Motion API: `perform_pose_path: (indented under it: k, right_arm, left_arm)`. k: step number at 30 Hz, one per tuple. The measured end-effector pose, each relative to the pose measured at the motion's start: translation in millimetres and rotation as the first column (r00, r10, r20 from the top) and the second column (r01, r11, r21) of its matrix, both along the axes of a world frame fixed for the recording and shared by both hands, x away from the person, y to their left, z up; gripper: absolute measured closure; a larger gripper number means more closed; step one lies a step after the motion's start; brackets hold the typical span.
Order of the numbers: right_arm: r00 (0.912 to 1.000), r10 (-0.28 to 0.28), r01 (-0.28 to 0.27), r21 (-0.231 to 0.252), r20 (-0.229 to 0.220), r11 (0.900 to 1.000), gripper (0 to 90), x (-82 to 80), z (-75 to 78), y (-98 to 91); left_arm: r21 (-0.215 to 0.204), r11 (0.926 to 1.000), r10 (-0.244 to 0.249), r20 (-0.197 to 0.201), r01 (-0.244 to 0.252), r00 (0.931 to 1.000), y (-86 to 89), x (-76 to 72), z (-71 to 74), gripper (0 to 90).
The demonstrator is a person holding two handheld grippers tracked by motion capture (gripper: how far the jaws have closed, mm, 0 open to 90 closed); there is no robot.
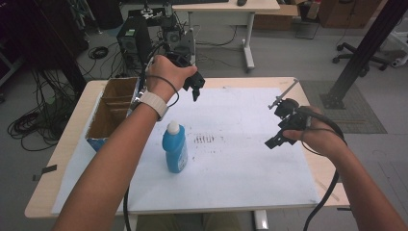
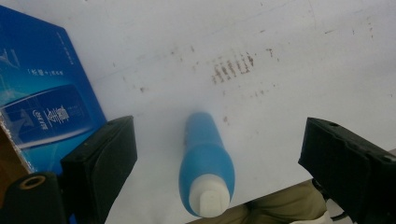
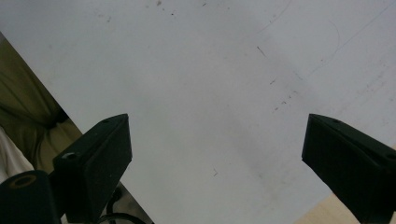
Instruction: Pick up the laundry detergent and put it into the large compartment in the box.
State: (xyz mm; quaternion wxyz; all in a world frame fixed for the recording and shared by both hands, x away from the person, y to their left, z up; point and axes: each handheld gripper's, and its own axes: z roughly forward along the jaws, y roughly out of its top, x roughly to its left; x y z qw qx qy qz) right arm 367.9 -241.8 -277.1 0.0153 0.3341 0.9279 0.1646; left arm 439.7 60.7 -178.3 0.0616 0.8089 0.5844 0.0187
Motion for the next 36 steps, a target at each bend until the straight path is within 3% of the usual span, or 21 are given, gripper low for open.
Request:
perform_pose_path:
  k: [12, 36]
  right_arm:
    - [1.0, 0.004, -0.004, -0.003, -0.005, 1.0, 8.5, 2.1, -2.2, 1.0]
    - [0.9998, 0.022, -0.022, 0.0, 0.002, 0.9998, 8.5, 0.2, -2.8, 7.0]
  left_arm:
    - [-0.002, 1.0, 0.004, -0.003, -0.004, 1.0, -0.2, 0.6, -2.9, 11.1]
    - [0.011, 0.9998, 0.018, -0.004, -0.018, 0.9998, 3.5, -16.4, -4.2, 8.9]
